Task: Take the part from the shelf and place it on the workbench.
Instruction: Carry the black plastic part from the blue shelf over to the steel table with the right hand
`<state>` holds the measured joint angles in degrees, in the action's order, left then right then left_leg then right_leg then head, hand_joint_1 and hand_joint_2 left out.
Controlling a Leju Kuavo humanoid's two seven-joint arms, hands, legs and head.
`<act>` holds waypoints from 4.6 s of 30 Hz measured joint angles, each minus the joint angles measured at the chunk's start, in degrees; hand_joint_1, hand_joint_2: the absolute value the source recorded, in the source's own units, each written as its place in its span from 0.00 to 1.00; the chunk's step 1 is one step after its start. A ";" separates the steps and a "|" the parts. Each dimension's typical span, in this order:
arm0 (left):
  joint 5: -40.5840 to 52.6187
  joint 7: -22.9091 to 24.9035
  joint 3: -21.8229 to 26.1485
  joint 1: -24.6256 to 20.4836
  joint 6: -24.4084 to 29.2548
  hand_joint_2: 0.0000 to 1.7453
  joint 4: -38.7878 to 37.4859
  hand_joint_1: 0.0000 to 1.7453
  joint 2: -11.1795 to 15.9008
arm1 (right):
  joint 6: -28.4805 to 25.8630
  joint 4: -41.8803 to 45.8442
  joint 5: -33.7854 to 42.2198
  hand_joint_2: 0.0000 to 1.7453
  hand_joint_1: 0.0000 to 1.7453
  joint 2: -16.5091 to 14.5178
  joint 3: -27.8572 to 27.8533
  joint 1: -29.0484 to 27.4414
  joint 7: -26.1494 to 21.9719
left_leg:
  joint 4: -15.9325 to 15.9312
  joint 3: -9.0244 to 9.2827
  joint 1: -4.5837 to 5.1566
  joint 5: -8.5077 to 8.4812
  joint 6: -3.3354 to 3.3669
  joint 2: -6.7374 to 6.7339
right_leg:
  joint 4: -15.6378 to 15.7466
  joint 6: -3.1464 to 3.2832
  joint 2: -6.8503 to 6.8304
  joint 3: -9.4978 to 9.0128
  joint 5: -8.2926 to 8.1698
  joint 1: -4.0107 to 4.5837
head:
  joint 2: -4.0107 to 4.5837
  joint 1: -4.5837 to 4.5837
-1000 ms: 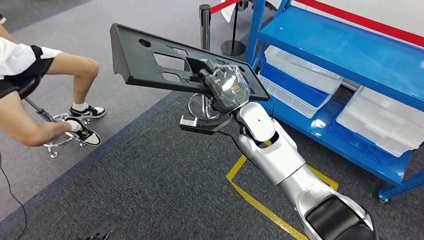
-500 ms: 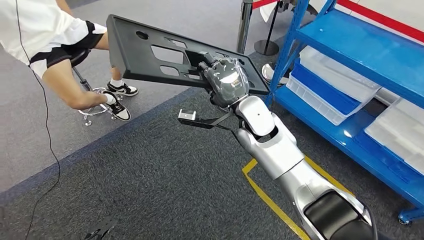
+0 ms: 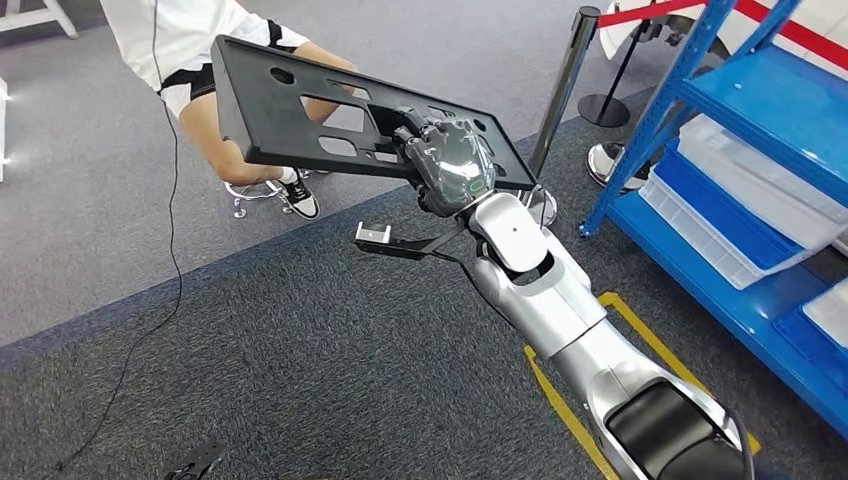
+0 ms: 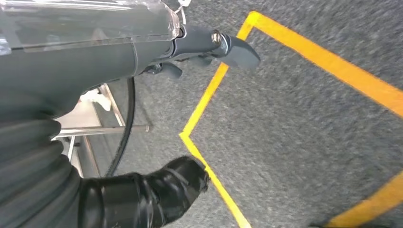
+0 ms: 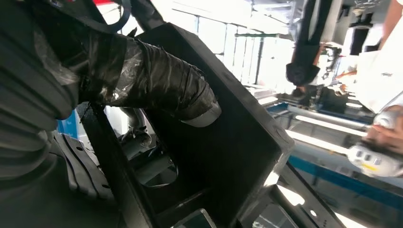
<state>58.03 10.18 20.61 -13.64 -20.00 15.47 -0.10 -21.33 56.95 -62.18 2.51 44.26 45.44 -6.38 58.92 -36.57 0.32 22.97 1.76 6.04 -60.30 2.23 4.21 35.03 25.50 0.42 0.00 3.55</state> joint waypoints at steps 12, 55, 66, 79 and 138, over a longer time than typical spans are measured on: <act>-0.49 0.30 -0.28 0.14 0.98 1.00 0.00 0.00 0.11 | 0.57 -0.13 -0.04 1.00 1.00 -0.30 -0.01 0.49 0.05 | 5.60 -2.75 -2.37 1.54 -4.29 -7.65 | 1.48 -1.41 -8.25 -1.08 -0.06 -1.35 | 0.00 -0.17; -2.58 4.97 -7.88 -2.64 4.78 1.00 -0.02 0.00 -3.38 | -1.18 2.48 -2.92 1.00 1.00 6.77 -4.94 -2.08 -0.74 | -0.01 -0.37 -0.61 0.25 0.12 -3.81 | -15.31 -3.27 -4.28 6.94 8.40 -0.94 | 0.00 -0.12; -5.45 0.90 -7.90 0.84 4.89 1.00 -0.01 0.00 -1.54 | 1.38 2.85 -5.33 1.00 1.00 1.95 -5.10 -1.18 0.33 | 1.12 -1.78 -0.67 0.64 -1.59 0.36 | 1.52 -1.01 -1.54 -0.08 -0.71 -0.89 | 0.00 -0.10; -5.14 -0.95 -7.91 1.92 2.61 1.00 -0.02 0.00 3.00 | 3.08 2.90 -5.91 1.00 1.00 -3.28 -4.07 2.88 2.04 | -0.19 -0.84 -0.40 0.03 -1.72 -7.99 | 0.87 -1.63 -11.13 -0.76 0.91 0.00 | 0.00 -0.06; -8.85 4.81 -8.68 -1.17 0.79 1.00 -1.15 0.00 3.50 | 3.91 -1.32 -3.20 1.00 1.00 -6.35 1.24 7.73 2.03 | 0.87 -3.34 -1.48 -2.56 -3.50 -9.57 | 2.36 -2.25 -9.68 -4.95 3.65 -0.85 | 0.00 -0.46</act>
<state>49.18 14.99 11.93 -14.81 -19.21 14.32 3.39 -17.42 55.63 -65.38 -3.84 45.50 53.17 -4.35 59.79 -39.91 -1.16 20.40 -1.75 -3.53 -57.94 -0.02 -5.46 30.08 29.14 -0.43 0.00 3.09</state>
